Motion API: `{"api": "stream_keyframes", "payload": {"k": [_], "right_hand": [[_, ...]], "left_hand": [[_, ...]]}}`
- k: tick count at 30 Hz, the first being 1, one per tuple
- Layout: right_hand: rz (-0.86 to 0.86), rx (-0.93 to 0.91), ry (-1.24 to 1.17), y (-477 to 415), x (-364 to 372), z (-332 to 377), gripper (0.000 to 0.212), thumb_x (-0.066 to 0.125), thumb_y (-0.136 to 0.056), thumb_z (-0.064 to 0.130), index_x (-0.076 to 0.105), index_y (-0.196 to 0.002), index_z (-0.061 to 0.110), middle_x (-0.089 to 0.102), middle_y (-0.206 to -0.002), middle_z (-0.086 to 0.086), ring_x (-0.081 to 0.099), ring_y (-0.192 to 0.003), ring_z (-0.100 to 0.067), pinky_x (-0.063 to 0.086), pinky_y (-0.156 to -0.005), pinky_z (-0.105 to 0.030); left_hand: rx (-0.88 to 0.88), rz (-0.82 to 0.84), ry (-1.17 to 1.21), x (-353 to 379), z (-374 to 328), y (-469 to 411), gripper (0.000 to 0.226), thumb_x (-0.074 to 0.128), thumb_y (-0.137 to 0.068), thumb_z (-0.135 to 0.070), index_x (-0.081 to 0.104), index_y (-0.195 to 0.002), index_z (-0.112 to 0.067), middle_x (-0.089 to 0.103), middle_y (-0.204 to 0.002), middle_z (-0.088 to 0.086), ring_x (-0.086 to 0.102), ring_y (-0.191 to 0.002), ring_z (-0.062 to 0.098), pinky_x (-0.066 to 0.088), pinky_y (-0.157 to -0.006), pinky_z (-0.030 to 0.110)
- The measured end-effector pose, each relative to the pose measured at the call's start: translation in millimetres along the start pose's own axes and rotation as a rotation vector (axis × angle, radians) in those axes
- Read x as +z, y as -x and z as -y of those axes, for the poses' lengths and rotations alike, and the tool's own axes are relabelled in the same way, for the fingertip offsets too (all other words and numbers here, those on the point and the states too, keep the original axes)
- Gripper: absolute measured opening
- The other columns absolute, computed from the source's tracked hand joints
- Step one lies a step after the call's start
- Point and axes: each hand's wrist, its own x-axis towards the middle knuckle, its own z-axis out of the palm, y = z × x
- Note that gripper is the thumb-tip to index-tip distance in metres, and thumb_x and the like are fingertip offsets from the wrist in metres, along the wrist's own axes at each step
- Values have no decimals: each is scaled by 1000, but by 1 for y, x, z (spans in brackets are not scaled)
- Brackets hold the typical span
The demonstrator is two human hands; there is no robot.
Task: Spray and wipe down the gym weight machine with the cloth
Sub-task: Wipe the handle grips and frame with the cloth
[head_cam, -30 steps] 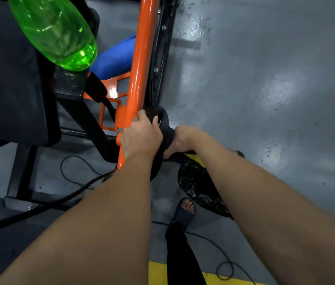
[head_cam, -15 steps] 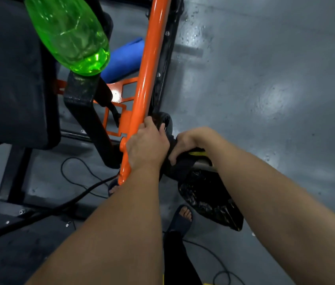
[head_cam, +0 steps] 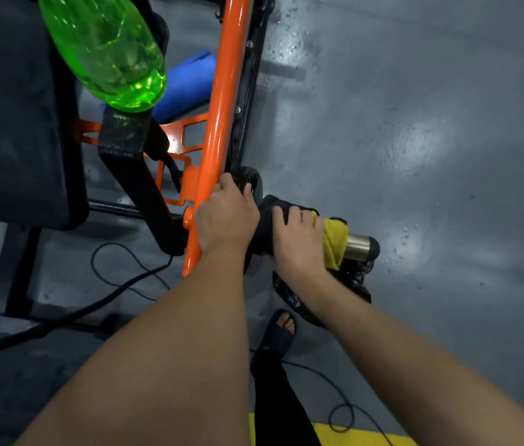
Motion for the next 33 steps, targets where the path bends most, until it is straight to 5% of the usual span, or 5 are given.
{"api": "stream_keyframes", "payload": {"k": [6,11,17,22,33], "right_hand": [[181,-3,78,28,3,36,106,52,-94,45,-19,-157,-2,-14,-160,-39,-2,-148,-60,-2,-117,-74],[40,-215,46,-4,-33,0,57,58,-98,27,35,-145,5,49,-136,-22,49,-124,-39,40,-101,-48],[466,-260,-117,-63,-43,-14,111,91,-58,61,33,-136,7,43,-128,-9,44,-125,-31,39,-104,-45],[690,-238,-588,-78,-28,-24,41,98,-61,34,71,-90,28,70,-92,16,66,-100,-13,49,-74,-18],[1233,191,-1094,-90,-27,-58,38,83,-83,39,78,-103,7,77,-108,-12,75,-99,-27,58,-95,-37]], "left_hand": [[18,-23,60,4,7,-2,40,44,-107,-41,53,-133,-11,69,-110,11,67,-96,30,34,-70,33],[15,-13,106,4,7,-3,39,46,-106,-41,54,-133,-13,68,-110,10,66,-99,30,33,-73,33],[12,-18,100,9,9,-3,40,45,-105,-44,55,-131,-14,68,-112,12,65,-102,37,36,-75,37],[21,-33,71,8,9,-2,41,45,-106,-42,54,-134,-13,68,-115,14,64,-104,40,41,-79,40],[21,-16,44,7,8,-6,43,46,-105,-42,54,-136,-12,68,-115,18,65,-104,42,47,-82,44]]}}
